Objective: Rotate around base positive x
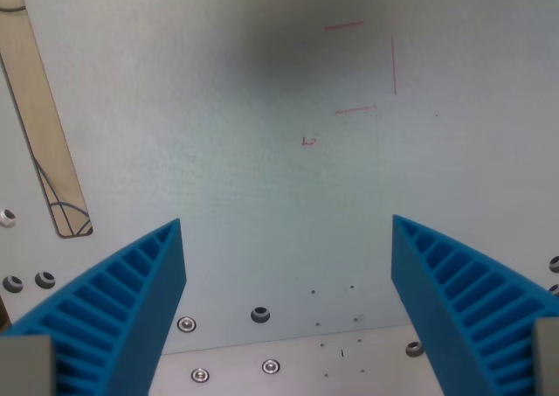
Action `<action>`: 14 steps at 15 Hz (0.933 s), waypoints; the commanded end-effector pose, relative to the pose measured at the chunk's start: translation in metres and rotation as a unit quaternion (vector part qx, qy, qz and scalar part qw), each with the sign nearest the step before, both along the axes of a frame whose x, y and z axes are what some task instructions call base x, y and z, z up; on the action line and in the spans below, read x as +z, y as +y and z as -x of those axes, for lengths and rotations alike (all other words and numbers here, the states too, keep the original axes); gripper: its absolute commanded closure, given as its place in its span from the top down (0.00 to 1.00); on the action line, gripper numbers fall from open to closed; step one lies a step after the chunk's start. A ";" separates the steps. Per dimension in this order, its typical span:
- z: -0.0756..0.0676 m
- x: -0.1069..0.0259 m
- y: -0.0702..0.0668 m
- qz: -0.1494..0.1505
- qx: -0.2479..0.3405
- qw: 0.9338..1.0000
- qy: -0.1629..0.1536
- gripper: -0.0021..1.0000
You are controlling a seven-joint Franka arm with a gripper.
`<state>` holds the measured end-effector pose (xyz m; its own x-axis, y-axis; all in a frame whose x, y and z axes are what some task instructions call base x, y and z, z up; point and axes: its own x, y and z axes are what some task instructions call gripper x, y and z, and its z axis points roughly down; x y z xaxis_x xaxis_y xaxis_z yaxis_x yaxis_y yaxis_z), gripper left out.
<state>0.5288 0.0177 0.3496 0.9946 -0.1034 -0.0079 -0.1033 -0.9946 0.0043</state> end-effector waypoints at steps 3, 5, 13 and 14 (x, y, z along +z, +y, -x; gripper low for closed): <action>0.000 0.002 0.000 -0.018 0.000 1.000 -0.002 1.00; 0.000 0.002 0.000 -0.029 0.000 1.000 -0.002 1.00; 0.000 0.002 0.000 -0.076 0.000 0.997 -0.002 1.00; 0.000 0.002 0.000 -0.082 0.000 0.997 -0.002 1.00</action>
<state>0.5287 0.0220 0.3497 0.9936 -0.1126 -0.0130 -0.1129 -0.9931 -0.0328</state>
